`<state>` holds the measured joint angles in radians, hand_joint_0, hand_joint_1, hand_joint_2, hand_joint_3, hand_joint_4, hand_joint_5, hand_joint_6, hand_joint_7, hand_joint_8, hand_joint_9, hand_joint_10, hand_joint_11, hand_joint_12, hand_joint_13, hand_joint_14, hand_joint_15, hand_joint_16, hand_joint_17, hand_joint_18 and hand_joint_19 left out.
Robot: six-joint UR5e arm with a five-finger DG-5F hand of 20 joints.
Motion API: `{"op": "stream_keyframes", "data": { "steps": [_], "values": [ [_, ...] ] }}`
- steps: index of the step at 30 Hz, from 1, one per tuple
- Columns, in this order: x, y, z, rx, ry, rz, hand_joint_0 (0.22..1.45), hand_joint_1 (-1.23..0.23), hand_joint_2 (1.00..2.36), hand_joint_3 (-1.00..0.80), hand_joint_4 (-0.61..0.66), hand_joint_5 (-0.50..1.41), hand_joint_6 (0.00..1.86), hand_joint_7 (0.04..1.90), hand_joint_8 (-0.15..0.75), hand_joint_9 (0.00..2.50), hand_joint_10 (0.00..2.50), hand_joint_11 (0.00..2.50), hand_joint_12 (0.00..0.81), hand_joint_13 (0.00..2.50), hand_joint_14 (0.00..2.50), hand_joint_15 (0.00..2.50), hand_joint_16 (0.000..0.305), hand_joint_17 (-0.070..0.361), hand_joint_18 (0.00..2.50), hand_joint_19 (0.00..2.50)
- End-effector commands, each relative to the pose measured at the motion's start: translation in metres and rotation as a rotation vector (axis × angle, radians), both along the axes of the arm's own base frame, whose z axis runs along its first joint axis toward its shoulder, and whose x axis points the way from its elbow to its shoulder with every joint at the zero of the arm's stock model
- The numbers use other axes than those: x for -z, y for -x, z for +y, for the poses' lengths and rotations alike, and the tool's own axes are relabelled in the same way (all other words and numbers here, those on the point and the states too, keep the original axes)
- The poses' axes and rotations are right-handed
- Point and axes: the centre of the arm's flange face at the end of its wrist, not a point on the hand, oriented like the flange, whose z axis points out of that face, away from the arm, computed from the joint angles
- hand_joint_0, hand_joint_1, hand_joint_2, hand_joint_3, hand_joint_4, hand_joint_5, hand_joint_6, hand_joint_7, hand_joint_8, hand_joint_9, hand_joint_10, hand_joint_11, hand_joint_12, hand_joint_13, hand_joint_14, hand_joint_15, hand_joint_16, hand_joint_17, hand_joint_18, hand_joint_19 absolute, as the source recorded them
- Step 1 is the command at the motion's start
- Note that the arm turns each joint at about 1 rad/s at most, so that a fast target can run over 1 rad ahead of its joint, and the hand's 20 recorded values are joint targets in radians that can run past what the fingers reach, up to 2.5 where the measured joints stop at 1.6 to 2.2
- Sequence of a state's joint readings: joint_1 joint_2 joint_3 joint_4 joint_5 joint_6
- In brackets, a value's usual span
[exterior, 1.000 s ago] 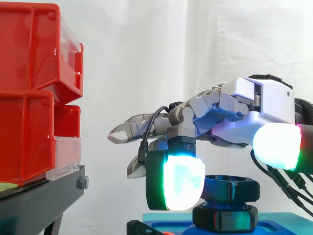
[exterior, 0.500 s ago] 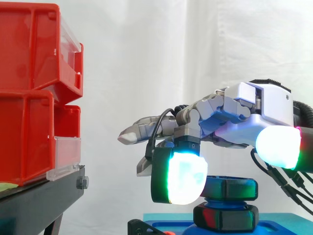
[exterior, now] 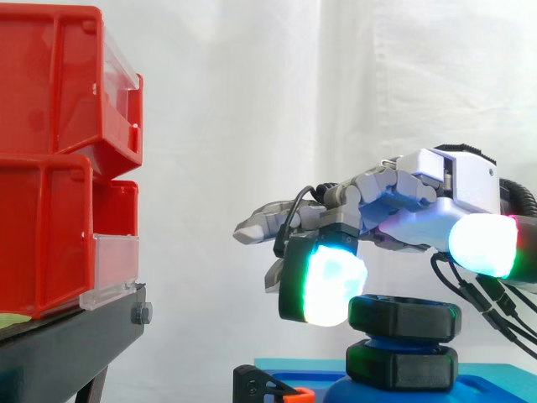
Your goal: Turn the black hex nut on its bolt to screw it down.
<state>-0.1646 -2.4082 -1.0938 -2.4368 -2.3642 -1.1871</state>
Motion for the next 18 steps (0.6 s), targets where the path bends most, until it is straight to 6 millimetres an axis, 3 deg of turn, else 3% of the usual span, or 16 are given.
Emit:
{"op": "stream_keyframes", "data": {
  "steps": [1, 7, 18],
  "values": [
    [-0.002, 0.003, -0.011, -0.018, -0.007, -0.006, 0.44, -0.30, 1.00, -0.50, 0.16, -0.19, 0.79, 0.92, 0.217, 0.61, 0.01, 0.28, 0.129, 0.36, 0.00, 0.12, 0.013, 0.029, 0.00, 0.33],
    [-0.013, 0.000, -0.015, -0.039, -0.031, -0.022, 0.44, -0.30, 1.00, -0.50, 0.16, -0.19, 0.79, 0.91, 0.217, 0.61, 0.01, 0.28, 0.129, 0.36, 0.00, 0.13, 0.013, 0.029, 0.00, 0.33],
    [-0.032, -0.014, 0.002, -0.056, -0.052, -0.059, 0.44, -0.30, 1.00, -0.50, 0.16, -0.19, 0.78, 0.91, 0.216, 0.61, 0.01, 0.29, 0.129, 0.36, 0.00, 0.12, 0.013, 0.030, 0.00, 0.32]
  ]
}}
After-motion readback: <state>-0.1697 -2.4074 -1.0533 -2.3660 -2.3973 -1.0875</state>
